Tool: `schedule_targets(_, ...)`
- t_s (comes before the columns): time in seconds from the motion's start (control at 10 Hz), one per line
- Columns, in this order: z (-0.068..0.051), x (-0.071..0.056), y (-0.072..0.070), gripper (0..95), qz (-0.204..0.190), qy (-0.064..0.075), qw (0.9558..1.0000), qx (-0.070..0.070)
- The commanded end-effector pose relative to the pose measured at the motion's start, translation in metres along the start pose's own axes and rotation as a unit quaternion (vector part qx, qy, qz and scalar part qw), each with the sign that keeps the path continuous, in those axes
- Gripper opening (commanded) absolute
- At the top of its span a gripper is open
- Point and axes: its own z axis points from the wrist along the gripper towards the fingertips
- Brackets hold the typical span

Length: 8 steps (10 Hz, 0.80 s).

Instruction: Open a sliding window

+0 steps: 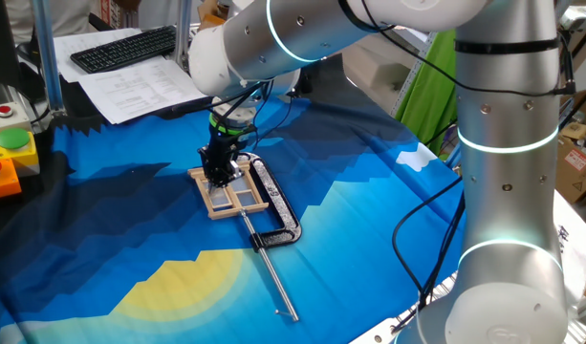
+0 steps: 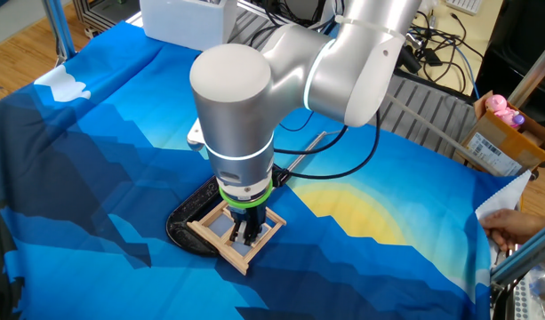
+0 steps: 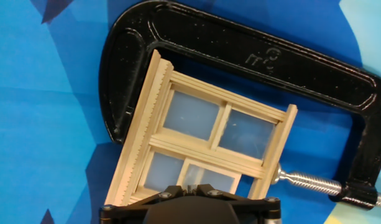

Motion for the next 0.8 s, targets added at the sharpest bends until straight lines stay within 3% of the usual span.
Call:
schedule_targets(0.1, 0.0009, -0.0009, 0.0016, 0.0, -0.001, 0.0, 1.0, -0.001)
schedule_targets(0.8, 0.0007, -0.004, 0.0078, 0.0, -0.003, -0.004, 1.0, -0.001)
